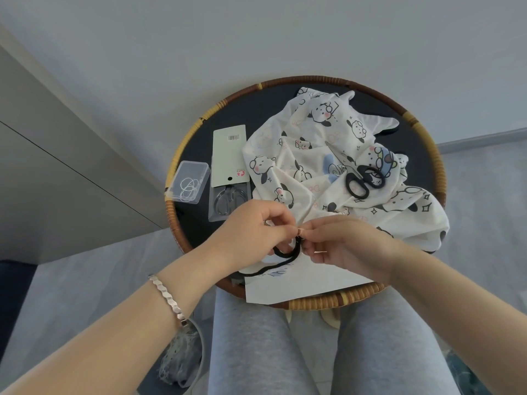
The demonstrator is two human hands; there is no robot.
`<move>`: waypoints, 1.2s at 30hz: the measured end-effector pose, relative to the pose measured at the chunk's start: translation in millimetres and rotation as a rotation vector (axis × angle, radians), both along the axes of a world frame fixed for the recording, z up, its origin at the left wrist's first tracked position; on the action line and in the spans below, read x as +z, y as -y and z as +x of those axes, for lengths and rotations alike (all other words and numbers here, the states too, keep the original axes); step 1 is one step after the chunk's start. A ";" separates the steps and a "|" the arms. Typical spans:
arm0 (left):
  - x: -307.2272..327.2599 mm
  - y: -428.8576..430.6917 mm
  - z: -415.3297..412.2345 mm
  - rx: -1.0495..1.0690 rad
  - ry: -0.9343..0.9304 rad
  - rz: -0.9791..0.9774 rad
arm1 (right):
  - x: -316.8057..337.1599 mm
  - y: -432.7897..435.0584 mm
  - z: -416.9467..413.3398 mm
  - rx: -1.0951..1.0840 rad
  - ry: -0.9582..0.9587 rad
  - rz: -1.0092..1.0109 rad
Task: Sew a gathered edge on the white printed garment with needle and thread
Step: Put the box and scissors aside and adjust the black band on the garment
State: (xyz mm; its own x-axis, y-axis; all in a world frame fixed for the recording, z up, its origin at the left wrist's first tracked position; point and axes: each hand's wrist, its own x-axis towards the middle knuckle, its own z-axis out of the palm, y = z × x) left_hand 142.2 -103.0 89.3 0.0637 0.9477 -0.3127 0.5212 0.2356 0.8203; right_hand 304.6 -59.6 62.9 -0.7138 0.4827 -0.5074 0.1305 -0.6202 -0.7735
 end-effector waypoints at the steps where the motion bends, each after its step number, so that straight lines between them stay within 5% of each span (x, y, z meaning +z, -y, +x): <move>1: -0.5 0.0 1.0 0.016 0.028 -0.012 | -0.6 0.9 -0.1 -0.009 -0.009 0.008; 8: -0.5 0.5 1.2 0.132 0.323 -0.272 | -4.6 4.6 1.6 -0.084 0.112 0.357; 16: -3.5 -1.5 -1.7 0.200 0.489 -0.458 | -6.3 10.1 1.1 -0.256 0.035 0.743; 28: -9.7 -0.2 10.7 0.483 0.425 -0.244 | -3.7 13.9 -2.0 -0.331 0.116 0.636; 36: -7.2 1.1 16.2 0.347 0.265 -0.076 | 5.7 8.9 -10.1 -0.319 0.211 0.561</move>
State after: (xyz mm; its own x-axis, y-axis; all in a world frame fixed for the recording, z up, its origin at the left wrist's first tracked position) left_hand 158.3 -104.1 82.0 -0.1672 0.9021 -0.3978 0.1741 0.4242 0.8887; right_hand 294.5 -68.4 68.6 -0.4058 0.8843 -0.2310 0.1910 -0.1651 -0.9676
